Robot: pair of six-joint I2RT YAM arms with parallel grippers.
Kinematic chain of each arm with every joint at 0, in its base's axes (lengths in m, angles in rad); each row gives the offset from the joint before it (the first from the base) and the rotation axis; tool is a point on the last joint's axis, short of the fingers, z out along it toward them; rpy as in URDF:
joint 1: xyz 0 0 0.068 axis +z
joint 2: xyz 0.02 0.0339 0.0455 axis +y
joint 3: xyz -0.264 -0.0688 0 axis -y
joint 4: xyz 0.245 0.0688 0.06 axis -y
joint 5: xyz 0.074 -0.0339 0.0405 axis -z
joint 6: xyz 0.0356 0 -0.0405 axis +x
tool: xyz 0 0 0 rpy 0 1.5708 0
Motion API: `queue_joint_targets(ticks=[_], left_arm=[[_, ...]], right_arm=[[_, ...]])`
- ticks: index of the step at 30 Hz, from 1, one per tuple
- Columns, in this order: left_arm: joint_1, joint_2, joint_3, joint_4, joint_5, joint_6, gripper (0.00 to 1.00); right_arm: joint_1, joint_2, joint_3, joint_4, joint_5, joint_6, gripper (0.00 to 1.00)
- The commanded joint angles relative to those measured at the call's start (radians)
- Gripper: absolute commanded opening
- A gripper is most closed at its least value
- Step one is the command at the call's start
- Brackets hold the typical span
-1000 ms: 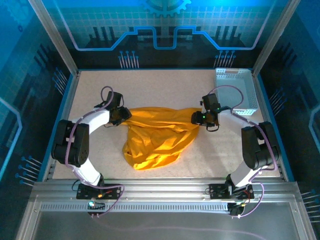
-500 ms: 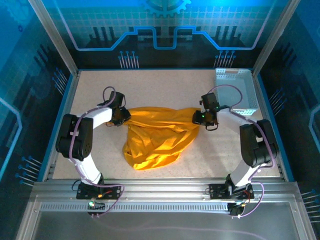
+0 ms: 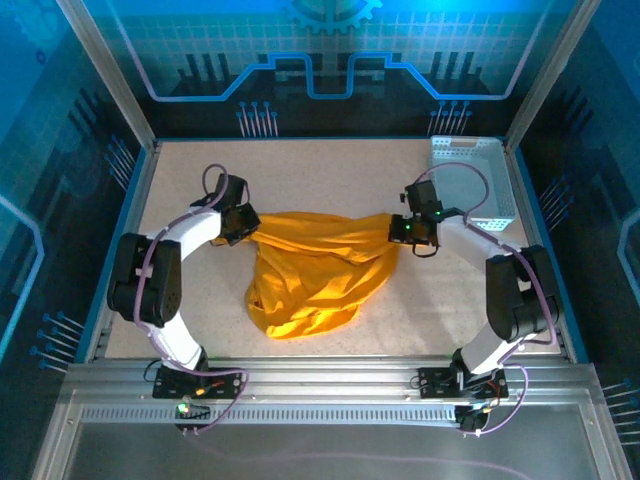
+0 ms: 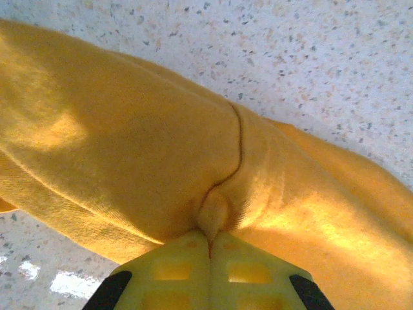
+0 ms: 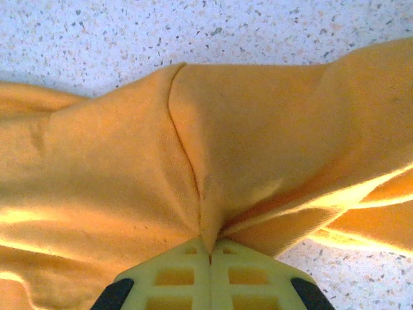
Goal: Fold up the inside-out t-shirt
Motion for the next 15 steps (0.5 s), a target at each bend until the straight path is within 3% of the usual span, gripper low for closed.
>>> queue_joint_targets(ticks=[1, 9, 15], left_arm=[[0.011, -0.073, 0.017, -0.040, -0.034, 0.033, 0.05], [0.016, -0.322, 0.013, -0.109, -0.127, 0.102, 0.04], [0.019, -0.554, 0.144, -0.191, -0.111, 0.127, 0.04]], right_arm=[[-0.006, -0.058, 0.006, -0.026, 0.027, -0.016, 0.00], [-0.012, -0.334, 0.044, -0.121, 0.052, -0.041, 0.00], [-0.015, -0.528, 0.241, -0.221, -0.040, -0.048, 0.00]])
